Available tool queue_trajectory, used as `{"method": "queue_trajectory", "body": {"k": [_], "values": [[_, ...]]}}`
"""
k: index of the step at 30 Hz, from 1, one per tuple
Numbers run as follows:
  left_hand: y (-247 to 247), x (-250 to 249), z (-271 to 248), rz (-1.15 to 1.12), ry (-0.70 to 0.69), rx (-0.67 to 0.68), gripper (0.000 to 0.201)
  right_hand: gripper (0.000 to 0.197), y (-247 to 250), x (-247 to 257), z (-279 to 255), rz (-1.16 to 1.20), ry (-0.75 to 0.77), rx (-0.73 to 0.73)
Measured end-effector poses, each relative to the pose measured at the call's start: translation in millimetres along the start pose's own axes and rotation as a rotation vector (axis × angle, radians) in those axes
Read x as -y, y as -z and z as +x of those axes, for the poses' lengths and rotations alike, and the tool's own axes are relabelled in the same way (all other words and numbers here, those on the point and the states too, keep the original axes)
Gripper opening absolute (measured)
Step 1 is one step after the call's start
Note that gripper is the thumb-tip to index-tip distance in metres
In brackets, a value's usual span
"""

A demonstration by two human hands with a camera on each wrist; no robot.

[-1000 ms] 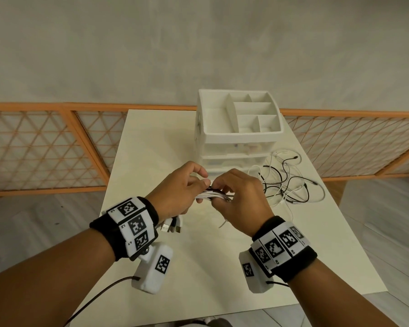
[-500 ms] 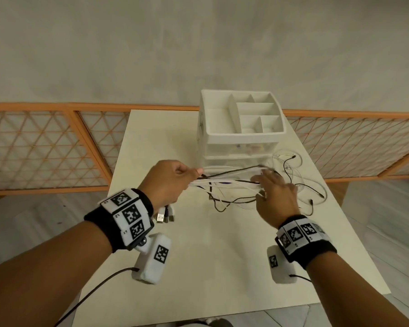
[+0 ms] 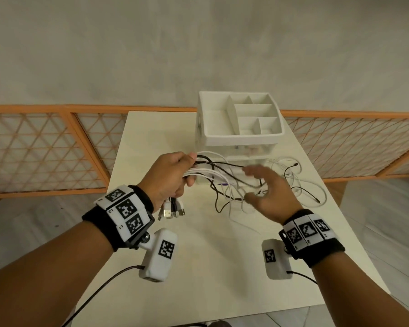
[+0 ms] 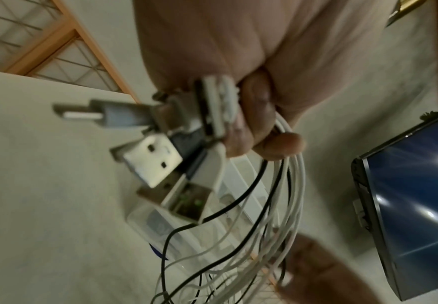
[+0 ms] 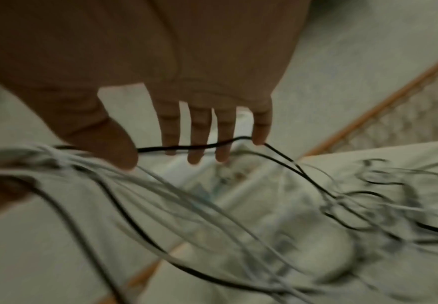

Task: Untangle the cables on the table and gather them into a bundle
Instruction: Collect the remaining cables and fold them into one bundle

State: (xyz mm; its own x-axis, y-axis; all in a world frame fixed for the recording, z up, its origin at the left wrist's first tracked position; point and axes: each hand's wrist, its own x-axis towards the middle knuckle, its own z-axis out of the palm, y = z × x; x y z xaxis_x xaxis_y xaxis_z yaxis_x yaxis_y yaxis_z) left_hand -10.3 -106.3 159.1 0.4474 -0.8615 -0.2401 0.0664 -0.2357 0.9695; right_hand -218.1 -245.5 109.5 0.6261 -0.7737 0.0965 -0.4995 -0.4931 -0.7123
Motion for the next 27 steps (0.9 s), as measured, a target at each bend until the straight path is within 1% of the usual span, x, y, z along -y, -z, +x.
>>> {"method": "queue_trajectory", "body": {"k": [2, 4, 6, 8, 10, 14, 16, 19, 22, 25, 27], "values": [[-3.7, -2.6, -0.2, 0.003, 0.004, 0.025, 0.032, 0.041, 4.9, 35.3, -2.1, 0.145, 0.210, -0.147], [-9.4, -5.3, -1.7, 0.016, -0.005, 0.060, 0.031, 0.033, 0.8, 62.4, -3.8, 0.136, 0.377, -0.170], [-14.9, -6.5, -2.4, 0.044, -0.007, 0.093, 0.028, 0.029, -9.0, 75.5, -1.8, 0.055, 0.454, -0.142], [-17.9, -4.8, -2.7, 0.090, -0.005, 0.108, 0.027, 0.018, -15.3, 76.8, 2.8, 0.038, 0.442, -0.133], [-18.6, -0.3, -3.0, 0.126, -0.014, 0.095, 0.026, 0.014, -16.2, 74.6, 4.4, 0.043, 0.387, -0.107], [-17.7, 7.3, -7.2, 0.094, -0.007, 0.095, 0.026, 0.014, -15.4, 72.9, 3.7, 0.065, 0.272, 0.035], [-17.7, 7.7, -10.1, 0.065, 0.000, 0.107, 0.026, 0.018, -15.2, 70.5, 3.7, 0.059, 0.225, 0.065], [-16.0, 6.1, -11.2, 0.132, -0.001, 0.123, 0.024, 0.013, -14.6, 65.9, 0.8, 0.010, 0.262, 0.068], [-14.7, 5.8, -11.4, 0.206, 0.002, 0.141, 0.026, 0.013, -14.7, 61.3, -2.1, 0.007, 0.271, 0.077], [-14.1, 4.5, -12.4, 0.237, -0.013, 0.166, 0.026, 0.009, -12.7, 59.9, -2.0, 0.097, 0.258, 0.047], [-14.1, 4.5, -12.5, 0.257, -0.038, 0.168, 0.025, 0.011, -9.7, 61.1, -2.0, 0.167, 0.223, 0.067]]}}
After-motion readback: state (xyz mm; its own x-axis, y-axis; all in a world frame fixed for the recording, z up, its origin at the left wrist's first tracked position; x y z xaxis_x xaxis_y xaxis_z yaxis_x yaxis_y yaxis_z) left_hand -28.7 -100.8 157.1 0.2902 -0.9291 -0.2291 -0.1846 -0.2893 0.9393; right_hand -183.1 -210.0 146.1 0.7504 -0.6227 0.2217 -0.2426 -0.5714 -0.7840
